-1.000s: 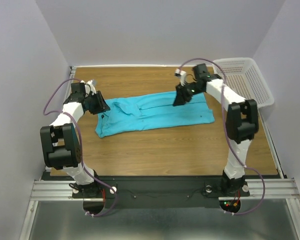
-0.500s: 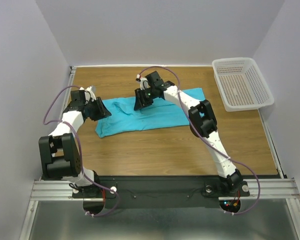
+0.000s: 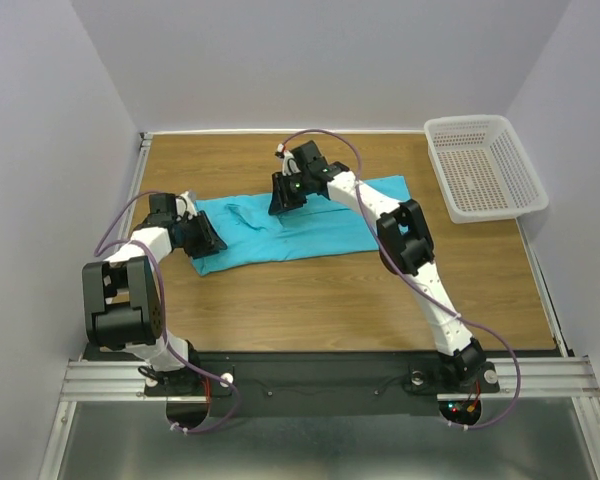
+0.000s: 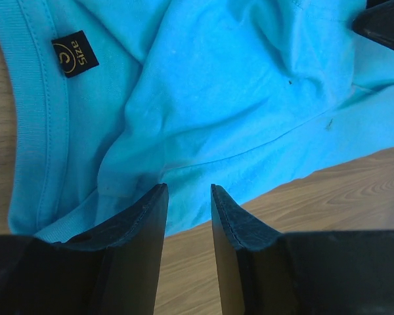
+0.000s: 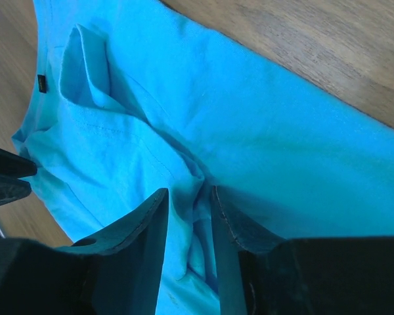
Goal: Fold and stack the t-shirts
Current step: Fold the tshirt
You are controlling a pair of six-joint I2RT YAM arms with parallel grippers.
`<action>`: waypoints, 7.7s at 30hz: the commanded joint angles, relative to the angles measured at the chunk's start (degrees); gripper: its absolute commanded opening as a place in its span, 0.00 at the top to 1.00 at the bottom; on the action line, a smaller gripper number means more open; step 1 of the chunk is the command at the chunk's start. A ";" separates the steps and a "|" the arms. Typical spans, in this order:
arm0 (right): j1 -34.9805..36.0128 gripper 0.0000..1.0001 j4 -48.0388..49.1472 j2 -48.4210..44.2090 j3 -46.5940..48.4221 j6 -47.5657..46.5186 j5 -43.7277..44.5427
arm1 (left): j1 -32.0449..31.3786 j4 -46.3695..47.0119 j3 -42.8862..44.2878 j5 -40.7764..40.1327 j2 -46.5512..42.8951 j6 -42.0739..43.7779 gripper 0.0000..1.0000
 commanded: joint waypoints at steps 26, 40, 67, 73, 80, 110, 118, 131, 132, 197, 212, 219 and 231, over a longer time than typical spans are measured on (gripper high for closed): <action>1.16 0.97 5.02 -5.87 -1.30 -2.84 12.27 | -0.26 1.34 -2.88 -4.86 7.53 0.53 0.57; 1.16 0.96 8.89 -9.47 -6.13 -4.77 15.17 | -0.26 1.43 -2.97 -5.13 8.23 0.62 0.58; -5.58 0.48 8.71 -29.67 -22.64 -29.89 1.14 | -0.26 0.99 4.14 0.15 -6.34 0.79 0.57; -14.83 0.42 2.22 -44.59 -43.11 -39.83 -9.89 | -0.26 -5.42 2.23 -7.67 -14.34 -2.01 0.54; -22.56 0.41 1.51 -57.98 -63.96 -41.86 -3.03 | -0.61 -9.99 -6.66 -13.89 -19.01 -10.27 0.53; -32.06 0.41 1.59 -60.19 -70.65 -43.62 -7.86 | -0.35 -5.78 -3.59 -22.88 -1.35 -13.19 0.64; -32.41 0.40 -2.18 -58.44 -69.95 -51.25 1.54 | -0.35 -8.15 -2.71 -24.55 -4.68 -9.41 0.88; -32.59 0.37 -8.51 -54.39 -70.13 -80.79 3.48 | 0.88 -8.07 -0.51 -22.18 -3.20 -6.42 0.97; -32.68 0.37 -8.86 -53.60 -69.77 -81.06 3.13 | 0.88 -8.07 -0.42 -21.83 -3.20 -6.24 0.98; -32.59 0.99 -24.40 -61.93 -79.87 -94.68 5.78 | 7.12 -9.03 8.89 -24.64 6.54 -0.35 1.00; -32.59 0.43 -19.99 -74.52 -73.56 -74.67 -6.36 | 7.03 -9.73 29.01 -23.14 23.60 4.04 1.00; -32.42 0.39 -5.36 -60.91 -66.80 -52.52 -17.25 | 5.81 -11.32 35.69 -25.60 25.28 6.76 0.98; -30.92 0.41 -1.39 -42.89 -56.06 -43.18 -3.99 | 5.01 -8.07 37.29 -27.19 10.35 8.61 0.58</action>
